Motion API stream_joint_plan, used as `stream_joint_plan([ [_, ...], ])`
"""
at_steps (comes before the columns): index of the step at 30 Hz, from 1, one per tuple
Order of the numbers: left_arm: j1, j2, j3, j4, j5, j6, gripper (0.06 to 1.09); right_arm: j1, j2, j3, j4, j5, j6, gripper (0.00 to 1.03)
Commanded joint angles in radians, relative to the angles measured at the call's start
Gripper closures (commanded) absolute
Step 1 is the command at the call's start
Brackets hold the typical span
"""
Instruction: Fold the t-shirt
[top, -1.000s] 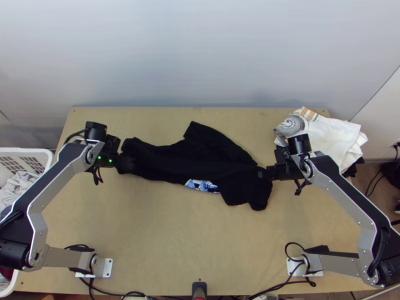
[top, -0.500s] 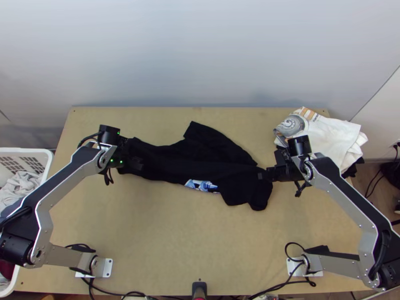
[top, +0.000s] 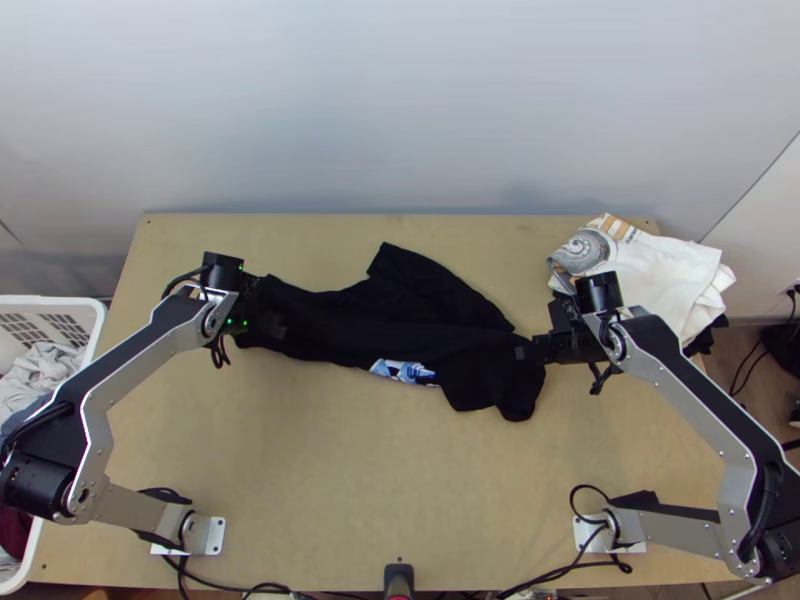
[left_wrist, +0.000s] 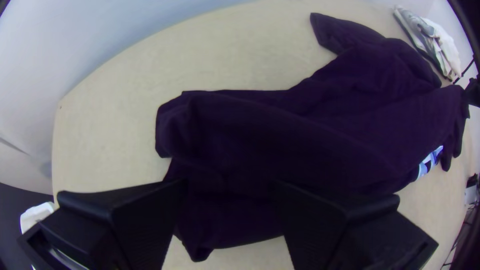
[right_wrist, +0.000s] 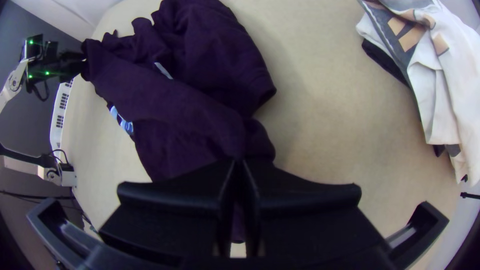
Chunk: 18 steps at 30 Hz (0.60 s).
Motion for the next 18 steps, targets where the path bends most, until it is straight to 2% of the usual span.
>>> stream_joint_plan([
  [1,0.008,0.015,0.021,0.024,-0.002,0.003,0.46,0.001,0.001,0.001,0.0,0.0,-0.001,1.0],
  [5,0.007,0.024,0.041,0.024,0.018,0.003,0.66,0.0,0.002,0.001,0.0,0.0,-0.001,1.0],
  [13,0.021,0.041,0.038,0.021,0.044,0.006,0.95,0.001,0.013,-0.004,0.0,0.0,-0.001,1.0],
  [16,0.044,0.04,0.04,0.012,0.056,0.005,1.04,0.001,0.015,-0.004,0.0,0.0,-0.001,1.0],
  [18,0.065,0.035,0.04,-0.007,0.069,0.005,1.04,0.003,0.012,-0.005,-0.001,0.0,-0.001,1.0],
])
